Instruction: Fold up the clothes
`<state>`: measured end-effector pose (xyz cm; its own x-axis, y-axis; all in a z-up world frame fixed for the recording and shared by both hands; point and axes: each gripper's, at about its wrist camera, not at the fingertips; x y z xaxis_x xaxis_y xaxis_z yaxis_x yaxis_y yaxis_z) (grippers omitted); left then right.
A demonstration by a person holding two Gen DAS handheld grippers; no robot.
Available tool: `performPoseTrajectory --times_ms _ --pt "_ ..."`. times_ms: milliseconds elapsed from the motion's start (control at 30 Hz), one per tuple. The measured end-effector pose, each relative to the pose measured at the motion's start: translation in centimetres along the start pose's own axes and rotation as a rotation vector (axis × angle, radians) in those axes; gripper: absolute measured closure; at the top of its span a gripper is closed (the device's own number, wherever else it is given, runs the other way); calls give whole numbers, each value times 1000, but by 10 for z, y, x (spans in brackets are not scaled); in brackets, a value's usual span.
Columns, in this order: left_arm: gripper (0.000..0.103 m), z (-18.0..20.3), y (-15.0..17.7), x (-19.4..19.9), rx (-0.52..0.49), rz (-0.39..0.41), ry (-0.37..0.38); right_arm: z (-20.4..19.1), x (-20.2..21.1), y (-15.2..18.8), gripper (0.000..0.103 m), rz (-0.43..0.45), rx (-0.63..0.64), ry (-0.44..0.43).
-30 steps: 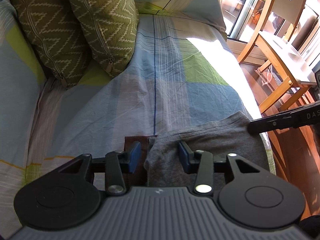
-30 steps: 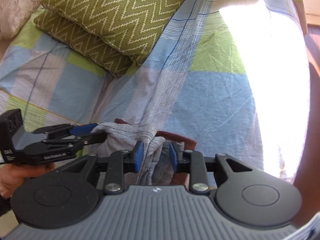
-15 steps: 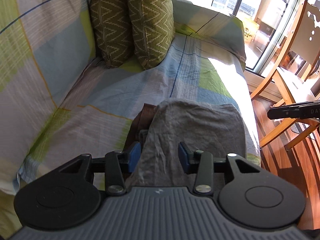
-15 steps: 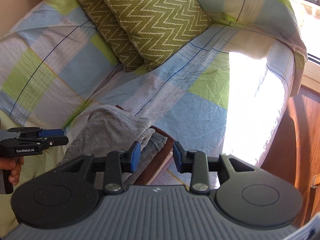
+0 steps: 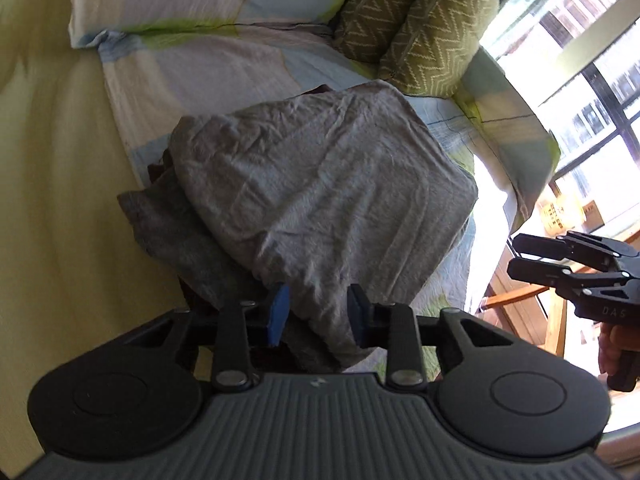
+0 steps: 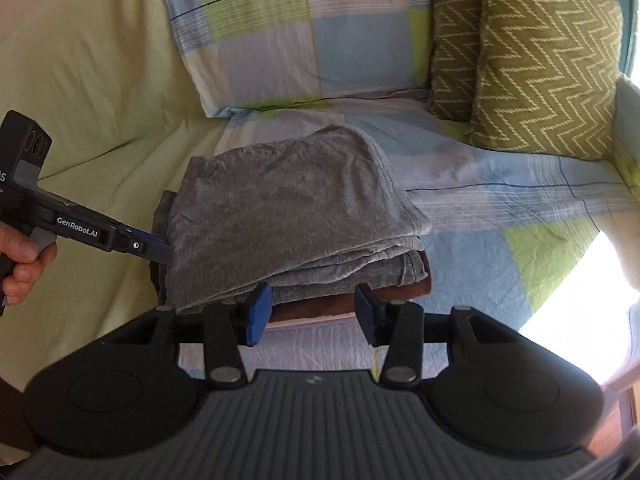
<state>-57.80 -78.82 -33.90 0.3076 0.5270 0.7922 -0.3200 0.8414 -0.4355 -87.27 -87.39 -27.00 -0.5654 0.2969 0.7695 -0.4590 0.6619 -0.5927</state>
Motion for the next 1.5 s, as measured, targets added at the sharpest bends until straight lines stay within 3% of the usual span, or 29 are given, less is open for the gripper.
performPoseTrajectory --times_ms 167,233,267,333,433,867,1133,1267,1400,1433,1500 --pt "68 9 31 -13 122 74 -55 22 -5 11 60 -21 130 -70" --pt "79 10 40 -14 185 111 -54 28 -5 15 58 -27 169 -86" --pt "94 10 43 -14 199 122 -57 29 -5 16 58 -29 180 -89" --pt "98 11 50 -9 212 163 -83 31 -3 20 57 -28 200 -92" --pt "99 11 56 0 208 197 -102 33 2 24 54 -16 223 -80" --pt "99 36 45 -12 95 134 -227 15 28 44 44 42 259 8" --pt "99 40 50 -14 48 151 -237 4 36 58 39 63 318 46" --pt "96 41 53 -16 16 172 -248 2 31 62 36 97 365 50" --pt "89 46 69 -13 -22 257 -267 6 21 72 33 158 431 65" --pt "85 48 73 -11 -34 280 -274 7 17 77 32 176 454 72" --pt "62 57 89 -5 -77 332 -329 11 8 89 29 222 535 92"
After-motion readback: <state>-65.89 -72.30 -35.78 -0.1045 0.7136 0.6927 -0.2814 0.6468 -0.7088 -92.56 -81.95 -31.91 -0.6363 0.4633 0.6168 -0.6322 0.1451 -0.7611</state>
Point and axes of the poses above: each gripper's, at about its wrist camera, not at the fingertips, and x roughly against the way its jaws point, z to its right, y to its underside, and after that the axes turned 4 degrees about -x, right-handed
